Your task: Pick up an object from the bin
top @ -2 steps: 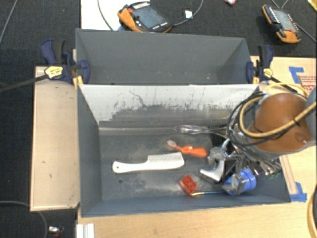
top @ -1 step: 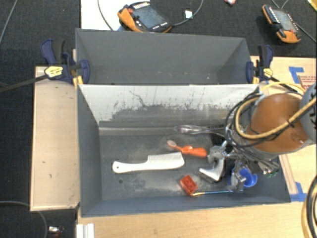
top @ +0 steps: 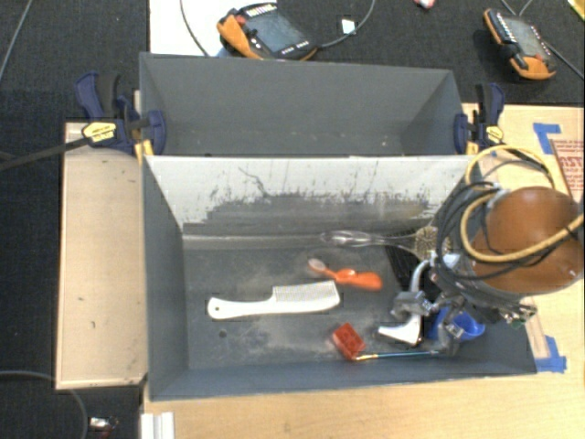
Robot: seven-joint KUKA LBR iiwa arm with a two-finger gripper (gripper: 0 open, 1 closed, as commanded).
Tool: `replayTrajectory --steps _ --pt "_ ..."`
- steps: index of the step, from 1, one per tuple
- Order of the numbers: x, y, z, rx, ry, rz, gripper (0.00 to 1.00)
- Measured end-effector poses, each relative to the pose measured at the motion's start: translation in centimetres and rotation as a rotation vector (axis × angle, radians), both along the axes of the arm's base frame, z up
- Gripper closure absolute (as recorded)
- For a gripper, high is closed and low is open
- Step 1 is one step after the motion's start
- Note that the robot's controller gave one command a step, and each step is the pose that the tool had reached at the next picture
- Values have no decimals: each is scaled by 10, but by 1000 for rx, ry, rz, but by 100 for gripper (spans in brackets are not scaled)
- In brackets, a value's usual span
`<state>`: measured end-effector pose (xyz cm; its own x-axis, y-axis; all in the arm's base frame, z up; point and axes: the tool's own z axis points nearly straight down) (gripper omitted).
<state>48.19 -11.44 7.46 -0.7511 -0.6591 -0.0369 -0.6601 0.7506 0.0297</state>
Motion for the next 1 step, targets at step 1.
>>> replayTrajectory --steps 1 --pt "0 0 0 -1 0 0 100"
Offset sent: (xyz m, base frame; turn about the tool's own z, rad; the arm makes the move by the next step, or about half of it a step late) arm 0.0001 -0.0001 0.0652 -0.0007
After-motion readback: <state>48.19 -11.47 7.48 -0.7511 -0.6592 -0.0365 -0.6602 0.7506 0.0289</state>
